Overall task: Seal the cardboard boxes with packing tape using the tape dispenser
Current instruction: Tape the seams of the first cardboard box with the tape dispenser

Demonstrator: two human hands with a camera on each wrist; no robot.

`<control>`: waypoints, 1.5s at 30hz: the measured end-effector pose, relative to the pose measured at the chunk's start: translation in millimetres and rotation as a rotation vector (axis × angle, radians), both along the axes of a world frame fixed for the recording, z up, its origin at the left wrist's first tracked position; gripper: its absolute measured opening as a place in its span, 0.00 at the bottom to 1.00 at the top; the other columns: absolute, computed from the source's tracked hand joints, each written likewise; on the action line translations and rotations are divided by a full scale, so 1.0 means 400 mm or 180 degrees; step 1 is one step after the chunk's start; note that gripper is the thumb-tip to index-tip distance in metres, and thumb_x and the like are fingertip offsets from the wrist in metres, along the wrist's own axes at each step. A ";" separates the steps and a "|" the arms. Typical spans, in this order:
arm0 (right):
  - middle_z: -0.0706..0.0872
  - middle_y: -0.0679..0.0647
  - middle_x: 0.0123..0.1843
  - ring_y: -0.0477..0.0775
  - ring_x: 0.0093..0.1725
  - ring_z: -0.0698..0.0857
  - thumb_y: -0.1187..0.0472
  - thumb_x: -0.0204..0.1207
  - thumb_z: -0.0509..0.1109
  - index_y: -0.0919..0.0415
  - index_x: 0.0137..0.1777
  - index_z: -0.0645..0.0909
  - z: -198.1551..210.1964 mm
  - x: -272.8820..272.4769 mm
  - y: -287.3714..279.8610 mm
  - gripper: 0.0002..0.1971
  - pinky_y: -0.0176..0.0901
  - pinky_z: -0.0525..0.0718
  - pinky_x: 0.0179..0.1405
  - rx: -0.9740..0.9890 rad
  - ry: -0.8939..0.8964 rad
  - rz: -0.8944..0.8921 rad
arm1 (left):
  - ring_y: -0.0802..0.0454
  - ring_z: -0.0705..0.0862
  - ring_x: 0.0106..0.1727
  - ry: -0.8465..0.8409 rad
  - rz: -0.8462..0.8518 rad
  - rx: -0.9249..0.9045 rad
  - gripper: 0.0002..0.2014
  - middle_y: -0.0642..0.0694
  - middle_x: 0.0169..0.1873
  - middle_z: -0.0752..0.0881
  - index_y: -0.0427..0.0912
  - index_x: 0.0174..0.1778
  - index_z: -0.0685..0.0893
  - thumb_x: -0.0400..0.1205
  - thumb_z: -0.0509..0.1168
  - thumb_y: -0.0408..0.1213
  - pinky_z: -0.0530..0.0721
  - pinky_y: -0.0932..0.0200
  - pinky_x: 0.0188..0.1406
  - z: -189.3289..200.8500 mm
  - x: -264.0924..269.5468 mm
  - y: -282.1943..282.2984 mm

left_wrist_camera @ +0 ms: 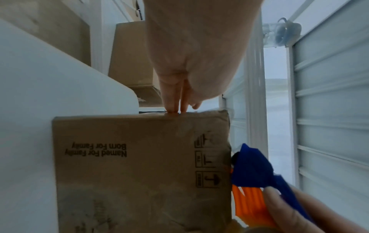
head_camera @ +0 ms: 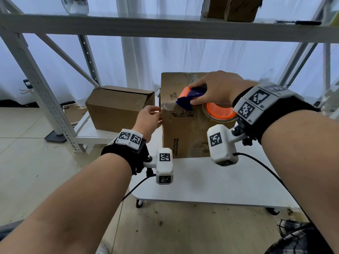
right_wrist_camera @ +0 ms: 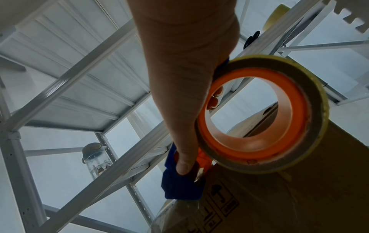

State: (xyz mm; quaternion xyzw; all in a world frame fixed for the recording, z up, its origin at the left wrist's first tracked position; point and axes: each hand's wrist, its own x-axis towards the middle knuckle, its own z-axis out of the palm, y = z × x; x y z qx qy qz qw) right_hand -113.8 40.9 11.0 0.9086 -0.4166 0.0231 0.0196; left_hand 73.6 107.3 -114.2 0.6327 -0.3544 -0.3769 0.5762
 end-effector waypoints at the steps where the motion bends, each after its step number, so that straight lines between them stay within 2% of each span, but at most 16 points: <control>1: 0.80 0.42 0.68 0.49 0.64 0.78 0.37 0.74 0.68 0.39 0.76 0.71 -0.001 -0.001 0.001 0.29 0.46 0.73 0.50 -0.0006 0.0003 0.0004 | 0.48 0.85 0.53 0.0047 -0.0062 0.0105 0.14 0.41 0.52 0.84 0.34 0.66 0.77 0.85 0.56 0.24 0.86 0.57 0.54 -0.006 -0.004 0.007; 4: 0.80 0.42 0.67 0.49 0.63 0.78 0.37 0.74 0.68 0.39 0.76 0.71 0.000 -0.003 0.006 0.29 0.45 0.74 0.49 -0.0045 -0.0009 0.0004 | 0.54 0.83 0.45 -0.0104 -0.0287 0.0378 0.17 0.45 0.44 0.83 0.31 0.66 0.77 0.85 0.51 0.19 0.84 0.61 0.51 -0.040 -0.018 0.028; 7: 0.80 0.42 0.68 0.49 0.64 0.78 0.37 0.75 0.68 0.39 0.76 0.71 0.003 -0.002 0.007 0.29 0.44 0.73 0.49 -0.0035 0.0002 -0.0017 | 0.51 0.83 0.50 -0.0120 -0.0449 0.0438 0.17 0.41 0.49 0.84 0.30 0.64 0.79 0.84 0.50 0.18 0.84 0.61 0.51 -0.061 -0.026 0.043; 12: 0.80 0.42 0.68 0.49 0.64 0.77 0.37 0.74 0.68 0.41 0.76 0.72 0.004 0.000 0.007 0.30 0.45 0.73 0.50 0.0015 -0.0017 -0.0038 | 0.57 0.85 0.46 -0.0515 -0.0351 -0.0062 0.19 0.46 0.49 0.85 0.33 0.70 0.76 0.83 0.55 0.19 0.86 0.65 0.48 -0.045 -0.001 0.040; 15: 0.80 0.42 0.68 0.49 0.63 0.78 0.38 0.74 0.69 0.41 0.76 0.72 0.002 -0.002 0.008 0.29 0.45 0.73 0.49 0.0021 -0.0030 -0.0050 | 0.58 0.87 0.49 -0.0701 -0.0310 -0.0416 0.22 0.44 0.55 0.85 0.39 0.73 0.74 0.83 0.58 0.21 0.86 0.66 0.48 -0.023 0.026 0.034; 17: 0.80 0.42 0.67 0.49 0.62 0.78 0.38 0.75 0.68 0.40 0.76 0.72 0.002 -0.002 0.009 0.29 0.44 0.72 0.47 -0.0001 -0.0028 -0.0048 | 0.56 0.87 0.52 -0.1086 -0.0466 -0.0609 0.24 0.46 0.59 0.83 0.47 0.73 0.72 0.82 0.59 0.22 0.86 0.61 0.54 -0.008 0.043 0.034; 19: 0.81 0.43 0.67 0.49 0.62 0.78 0.37 0.75 0.68 0.40 0.75 0.72 0.003 -0.003 0.009 0.29 0.43 0.72 0.47 -0.0028 -0.0019 -0.0041 | 0.55 0.85 0.57 -0.1815 -0.0699 -0.0696 0.26 0.48 0.66 0.78 0.51 0.72 0.71 0.81 0.59 0.22 0.84 0.60 0.58 0.011 0.056 0.035; 23: 0.81 0.42 0.66 0.49 0.60 0.78 0.37 0.74 0.68 0.40 0.75 0.72 0.006 -0.002 0.010 0.29 0.43 0.72 0.46 -0.0004 -0.0011 -0.0039 | 0.51 0.79 0.65 -0.3157 -0.1050 -0.0612 0.27 0.46 0.76 0.65 0.49 0.72 0.70 0.80 0.63 0.22 0.78 0.59 0.67 0.031 0.070 0.027; 27: 0.81 0.43 0.66 0.49 0.61 0.78 0.37 0.74 0.68 0.39 0.75 0.72 0.005 -0.002 0.008 0.29 0.45 0.75 0.48 -0.0018 0.0001 -0.0020 | 0.48 0.78 0.68 -0.3676 -0.1144 -0.0575 0.25 0.50 0.80 0.60 0.50 0.70 0.71 0.80 0.67 0.27 0.74 0.65 0.62 0.041 0.082 0.017; 29: 0.81 0.43 0.66 0.49 0.61 0.78 0.37 0.74 0.68 0.40 0.75 0.72 0.004 -0.002 0.007 0.29 0.45 0.75 0.48 -0.0016 0.0012 -0.0016 | 0.46 0.80 0.66 -0.3808 -0.1189 -0.0629 0.25 0.50 0.81 0.61 0.49 0.70 0.71 0.79 0.69 0.29 0.76 0.60 0.63 0.048 0.086 0.014; 30: 0.81 0.43 0.67 0.49 0.60 0.78 0.37 0.75 0.68 0.40 0.75 0.72 0.004 -0.003 0.007 0.29 0.44 0.75 0.48 -0.0016 0.0009 -0.0010 | 0.46 0.78 0.68 -0.3922 -0.1229 -0.0655 0.27 0.50 0.81 0.61 0.49 0.71 0.71 0.78 0.71 0.31 0.75 0.56 0.68 0.051 0.088 0.012; 32: 0.80 0.43 0.67 0.49 0.61 0.78 0.37 0.75 0.68 0.40 0.76 0.72 0.005 -0.004 0.007 0.29 0.43 0.73 0.47 -0.0018 0.0009 -0.0004 | 0.48 0.66 0.79 -0.4246 -0.1360 -0.0628 0.35 0.49 0.82 0.59 0.48 0.77 0.65 0.75 0.74 0.34 0.63 0.49 0.80 0.048 0.095 0.006; 34: 0.80 0.43 0.68 0.49 0.62 0.78 0.38 0.76 0.68 0.41 0.76 0.72 0.006 -0.004 0.008 0.29 0.43 0.71 0.47 -0.0018 0.0017 -0.0001 | 0.51 0.56 0.82 -0.4500 -0.1461 -0.0497 0.45 0.48 0.83 0.56 0.47 0.82 0.57 0.73 0.77 0.39 0.49 0.55 0.82 0.040 0.103 -0.002; 37: 0.80 0.43 0.69 0.49 0.64 0.77 0.38 0.76 0.67 0.41 0.76 0.71 0.008 -0.003 0.009 0.29 0.43 0.71 0.48 -0.0038 0.0021 -0.0004 | 0.48 0.60 0.81 -0.4522 -0.1313 -0.0541 0.49 0.47 0.82 0.59 0.46 0.82 0.56 0.70 0.78 0.46 0.52 0.52 0.81 0.019 0.106 -0.016; 40: 0.79 0.43 0.69 0.49 0.65 0.77 0.37 0.75 0.67 0.41 0.76 0.71 0.006 -0.002 0.007 0.29 0.44 0.73 0.50 -0.0049 0.0024 -0.0001 | 0.46 0.67 0.78 -0.4236 -0.1061 -0.0712 0.44 0.47 0.79 0.66 0.46 0.79 0.63 0.70 0.78 0.45 0.61 0.45 0.80 0.006 0.095 -0.025; 45: 0.79 0.42 0.69 0.49 0.66 0.77 0.37 0.75 0.68 0.40 0.76 0.71 0.003 -0.003 0.004 0.29 0.48 0.76 0.56 -0.0025 0.0001 0.0016 | 0.49 0.73 0.72 -0.3831 -0.0981 -0.0634 0.35 0.50 0.74 0.74 0.48 0.74 0.71 0.71 0.77 0.43 0.69 0.46 0.74 0.026 0.091 -0.032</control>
